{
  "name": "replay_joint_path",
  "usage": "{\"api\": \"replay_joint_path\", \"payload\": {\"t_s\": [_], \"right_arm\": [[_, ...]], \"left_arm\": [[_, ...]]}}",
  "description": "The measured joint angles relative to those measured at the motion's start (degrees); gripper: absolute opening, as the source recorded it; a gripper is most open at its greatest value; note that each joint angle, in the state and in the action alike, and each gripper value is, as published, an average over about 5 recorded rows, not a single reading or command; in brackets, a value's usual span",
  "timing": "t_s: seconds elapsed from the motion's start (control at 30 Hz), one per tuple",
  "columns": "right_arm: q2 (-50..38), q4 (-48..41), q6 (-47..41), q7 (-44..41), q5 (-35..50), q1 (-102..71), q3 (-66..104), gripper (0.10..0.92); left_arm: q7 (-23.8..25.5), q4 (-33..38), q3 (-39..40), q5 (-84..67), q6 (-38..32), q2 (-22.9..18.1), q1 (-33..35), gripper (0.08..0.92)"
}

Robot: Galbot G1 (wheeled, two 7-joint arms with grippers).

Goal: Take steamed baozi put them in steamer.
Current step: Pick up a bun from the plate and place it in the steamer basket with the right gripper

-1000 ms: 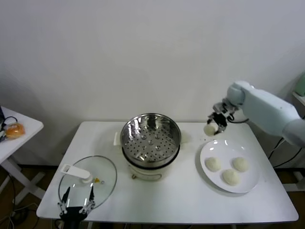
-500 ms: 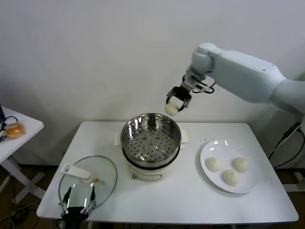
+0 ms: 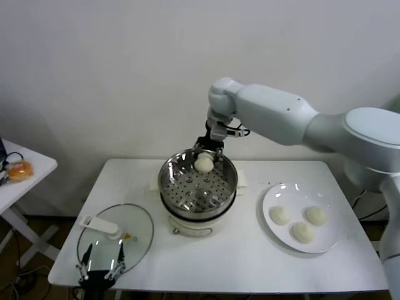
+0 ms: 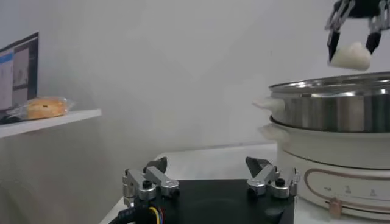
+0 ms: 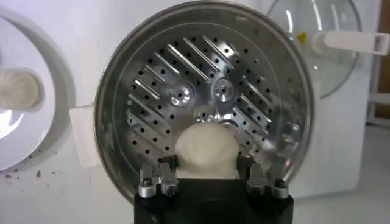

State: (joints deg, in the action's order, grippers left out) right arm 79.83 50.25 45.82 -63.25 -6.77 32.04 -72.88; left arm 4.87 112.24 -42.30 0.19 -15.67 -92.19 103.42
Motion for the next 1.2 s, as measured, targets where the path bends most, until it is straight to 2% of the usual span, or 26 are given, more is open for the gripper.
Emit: {"api": "replay_joint_path", "payload": {"t_s": [0.63, 0.73, 0.9, 1.2], "right_arm": [[6.37, -10.98, 1.39, 1.94, -12.01, -6.63, 6.74, 0.645], [7.11, -12.23, 1.38, 2.41, -12.92, -7.25, 7.39, 0.667], [7.68, -13.4, 1.37, 3.17, -13.86, -7.85, 8.38, 0.769], [6.05, -12.1, 1.37, 3.34, -12.63, -7.02, 8.68, 0.804]], "left_arm": [[-0.04, -0.7, -0.17, 0.22, -0.83, 0.0, -0.23, 0.823], [-0.04, -0.68, -0.18, 0.22, -0.91, 0.0, -0.25, 0.823], [-0.06, -0.65, -0.24, 0.21, -1.05, 0.01, -0.31, 0.823], [-0.1, -0.11, -0.11, 0.25, -0.99, 0.06, -0.1, 0.823]]}}
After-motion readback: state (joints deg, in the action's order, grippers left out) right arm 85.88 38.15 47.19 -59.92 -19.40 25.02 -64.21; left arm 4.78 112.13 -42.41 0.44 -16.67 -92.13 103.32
